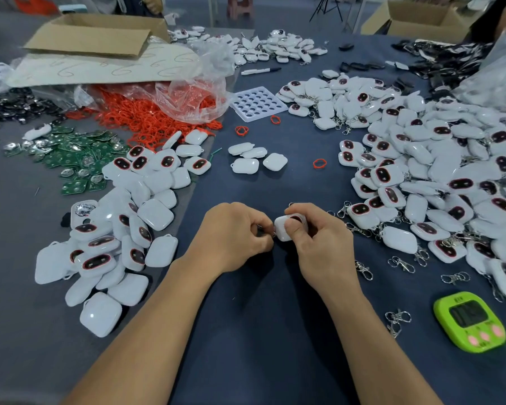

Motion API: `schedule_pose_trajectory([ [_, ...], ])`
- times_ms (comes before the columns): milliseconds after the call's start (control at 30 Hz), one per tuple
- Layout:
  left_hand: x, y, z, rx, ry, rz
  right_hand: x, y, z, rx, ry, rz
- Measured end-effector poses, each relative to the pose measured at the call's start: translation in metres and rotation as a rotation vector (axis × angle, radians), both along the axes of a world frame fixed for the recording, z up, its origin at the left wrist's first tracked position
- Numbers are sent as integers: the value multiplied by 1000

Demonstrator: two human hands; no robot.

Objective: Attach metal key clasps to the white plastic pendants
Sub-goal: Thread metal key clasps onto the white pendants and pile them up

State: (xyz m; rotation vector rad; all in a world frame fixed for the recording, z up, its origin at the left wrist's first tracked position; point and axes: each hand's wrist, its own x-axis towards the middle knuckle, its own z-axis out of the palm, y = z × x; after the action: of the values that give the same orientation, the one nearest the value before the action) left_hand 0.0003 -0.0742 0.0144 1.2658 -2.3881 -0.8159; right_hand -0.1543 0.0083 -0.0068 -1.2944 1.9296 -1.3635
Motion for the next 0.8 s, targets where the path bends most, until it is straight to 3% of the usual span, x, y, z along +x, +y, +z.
schedule_pose_trajectory([
  [233, 0, 3, -2, -26, -17, 35, -1, 2, 1, 3, 6, 15],
  [433, -4, 10, -7, -159, -8, 66, -2, 3, -1, -4, -43, 37],
  [633, -2, 5, -5, 29, 288, 48, -10, 4, 5, -102, -379, 29],
  [800, 0, 1, -3, 174, 373, -47, -14, 8, 11, -127, -567, 74],
])
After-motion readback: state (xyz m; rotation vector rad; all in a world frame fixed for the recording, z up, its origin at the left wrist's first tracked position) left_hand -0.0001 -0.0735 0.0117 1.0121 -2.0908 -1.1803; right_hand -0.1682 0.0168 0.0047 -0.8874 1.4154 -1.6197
